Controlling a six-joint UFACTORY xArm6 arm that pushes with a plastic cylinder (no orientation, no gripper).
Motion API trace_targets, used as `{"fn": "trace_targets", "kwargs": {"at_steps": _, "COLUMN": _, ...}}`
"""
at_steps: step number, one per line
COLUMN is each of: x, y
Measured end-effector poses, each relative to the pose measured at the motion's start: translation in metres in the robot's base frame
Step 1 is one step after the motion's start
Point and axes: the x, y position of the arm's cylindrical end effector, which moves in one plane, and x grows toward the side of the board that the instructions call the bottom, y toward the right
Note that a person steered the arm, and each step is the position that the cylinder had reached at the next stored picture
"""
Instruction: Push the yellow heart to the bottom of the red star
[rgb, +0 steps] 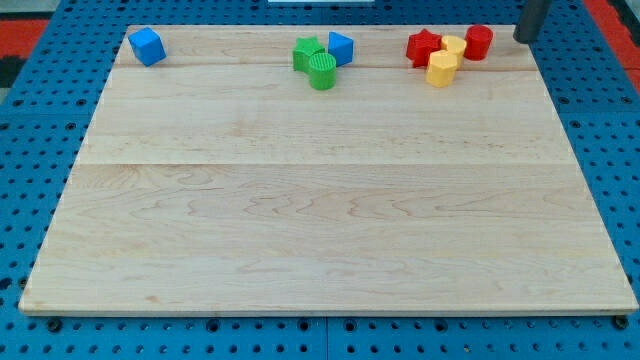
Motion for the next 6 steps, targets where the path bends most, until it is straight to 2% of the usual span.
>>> {"fn": "trace_targets", "kwargs": {"at_steps": 1, "x": 0.012, "y": -0.029}}
{"fn": "trace_targets", "kwargs": {"at_steps": 2, "x": 0.010, "y": -0.010}}
{"fn": "trace_targets", "kwargs": {"at_steps": 3, "x": -0.026, "y": 0.018}}
{"fn": "trace_targets", "kwargs": {"at_steps": 4, "x": -0.021, "y": -0.016}}
{"fn": "trace_targets", "kwargs": {"at_steps": 5, "x": 0.013, "y": -0.094}}
{"fn": "trace_targets", "kwargs": {"at_steps": 6, "x": 0.043, "y": -0.137}}
